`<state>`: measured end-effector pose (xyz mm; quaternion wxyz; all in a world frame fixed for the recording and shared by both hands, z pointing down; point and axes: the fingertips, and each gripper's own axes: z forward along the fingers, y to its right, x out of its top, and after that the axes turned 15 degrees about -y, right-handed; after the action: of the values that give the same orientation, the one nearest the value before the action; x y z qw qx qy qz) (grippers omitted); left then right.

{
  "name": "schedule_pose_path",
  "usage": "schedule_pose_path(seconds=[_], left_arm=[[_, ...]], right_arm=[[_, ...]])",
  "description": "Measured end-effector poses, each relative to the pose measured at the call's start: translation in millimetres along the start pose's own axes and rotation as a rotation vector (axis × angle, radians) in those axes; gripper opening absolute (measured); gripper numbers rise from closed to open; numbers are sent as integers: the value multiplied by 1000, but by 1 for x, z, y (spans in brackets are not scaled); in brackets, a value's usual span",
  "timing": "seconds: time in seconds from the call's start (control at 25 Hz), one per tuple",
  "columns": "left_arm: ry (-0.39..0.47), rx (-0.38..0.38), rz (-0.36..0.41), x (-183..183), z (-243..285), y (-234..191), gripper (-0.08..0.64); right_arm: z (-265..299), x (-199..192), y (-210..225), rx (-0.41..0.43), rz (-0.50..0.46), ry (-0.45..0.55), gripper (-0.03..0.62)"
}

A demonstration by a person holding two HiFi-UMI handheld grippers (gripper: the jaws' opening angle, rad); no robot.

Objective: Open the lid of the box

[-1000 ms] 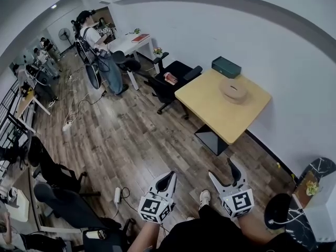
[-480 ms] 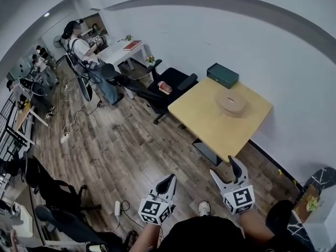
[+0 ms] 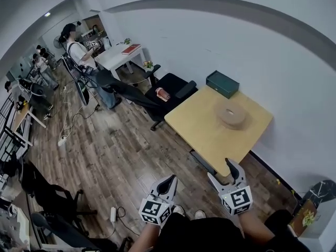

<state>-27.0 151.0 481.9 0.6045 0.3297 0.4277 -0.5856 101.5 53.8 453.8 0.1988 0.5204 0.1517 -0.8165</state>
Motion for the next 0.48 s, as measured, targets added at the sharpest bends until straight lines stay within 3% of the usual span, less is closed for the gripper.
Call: schedule_pose_path(seconds=[0.48], left_arm=[[-8, -43, -4, 22, 65, -44, 21]], right_arm=[[64, 12, 41, -20, 19, -26, 331]])
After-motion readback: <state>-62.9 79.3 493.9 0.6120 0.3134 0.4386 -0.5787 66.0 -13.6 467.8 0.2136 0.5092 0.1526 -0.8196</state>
